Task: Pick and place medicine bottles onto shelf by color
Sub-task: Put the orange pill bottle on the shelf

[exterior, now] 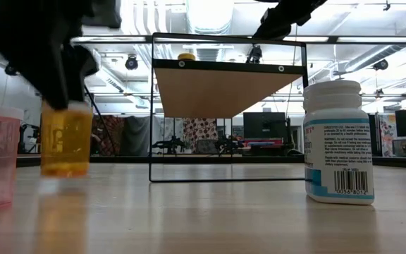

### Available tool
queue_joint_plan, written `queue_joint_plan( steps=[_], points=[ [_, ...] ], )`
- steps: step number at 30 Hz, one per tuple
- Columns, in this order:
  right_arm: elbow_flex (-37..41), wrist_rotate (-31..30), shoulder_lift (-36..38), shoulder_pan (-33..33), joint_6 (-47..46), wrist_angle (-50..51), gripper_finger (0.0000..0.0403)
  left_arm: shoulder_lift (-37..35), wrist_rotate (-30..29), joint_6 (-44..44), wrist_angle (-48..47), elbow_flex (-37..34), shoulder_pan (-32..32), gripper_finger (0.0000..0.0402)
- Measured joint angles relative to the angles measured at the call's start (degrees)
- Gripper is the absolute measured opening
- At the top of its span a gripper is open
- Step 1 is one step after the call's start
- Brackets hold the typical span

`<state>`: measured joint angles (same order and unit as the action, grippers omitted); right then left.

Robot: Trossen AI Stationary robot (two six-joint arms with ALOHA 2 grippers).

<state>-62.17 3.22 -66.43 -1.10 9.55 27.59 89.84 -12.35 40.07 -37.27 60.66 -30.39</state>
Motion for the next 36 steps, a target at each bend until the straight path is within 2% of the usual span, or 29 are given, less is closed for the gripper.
queue_joint_plan(
  steps=[15,27,36],
  points=[
    [0.0,0.01,0.13,0.0,-0.49,0.62,0.0201,-1.0,0.3,-0.3,-27.1,23.59,0.34,0.0189],
    [-0.02,-0.02,0.13,0.0,0.21,0.86,0.0201,-1.09,-1.33,-11.91,-31.92,35.38,5.54,0.019],
    [-0.03,-0.01,0.15,0.0,1.23,0.85,0.0201,-1.07,-1.92,-26.85,-31.94,40.14,15.51,0.019]
  ],
)
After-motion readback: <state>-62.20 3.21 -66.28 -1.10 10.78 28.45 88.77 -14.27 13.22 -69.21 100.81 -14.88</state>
